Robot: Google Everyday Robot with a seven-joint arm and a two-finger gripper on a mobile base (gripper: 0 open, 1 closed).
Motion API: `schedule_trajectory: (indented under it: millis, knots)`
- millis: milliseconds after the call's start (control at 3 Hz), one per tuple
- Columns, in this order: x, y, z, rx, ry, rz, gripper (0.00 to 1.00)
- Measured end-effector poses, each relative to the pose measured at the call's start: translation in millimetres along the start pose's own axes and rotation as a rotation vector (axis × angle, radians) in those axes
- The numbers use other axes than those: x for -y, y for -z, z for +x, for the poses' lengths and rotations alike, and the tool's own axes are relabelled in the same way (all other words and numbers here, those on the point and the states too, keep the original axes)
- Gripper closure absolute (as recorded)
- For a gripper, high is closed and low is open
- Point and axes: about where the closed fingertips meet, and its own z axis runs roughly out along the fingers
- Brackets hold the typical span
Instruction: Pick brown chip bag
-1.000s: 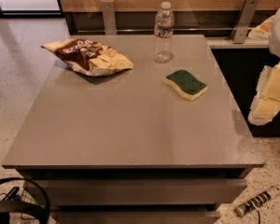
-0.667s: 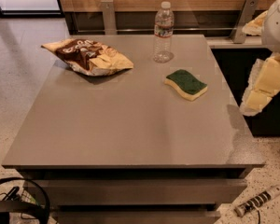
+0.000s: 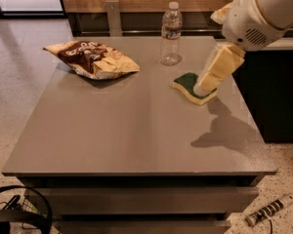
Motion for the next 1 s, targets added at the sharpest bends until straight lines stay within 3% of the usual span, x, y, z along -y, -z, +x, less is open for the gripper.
schedule_trajectory:
  millis: [333,667,1000]
  knots:
    - [8.4,-43.0,-64.8,0.175,-0.027,0.06,0.0]
    - [17.7,-69.3,-99.7,0.219,-0.056,0.134,0.0]
    - [31.9,-93.4,-131.2,0.187,-0.089,0.199,0.0]
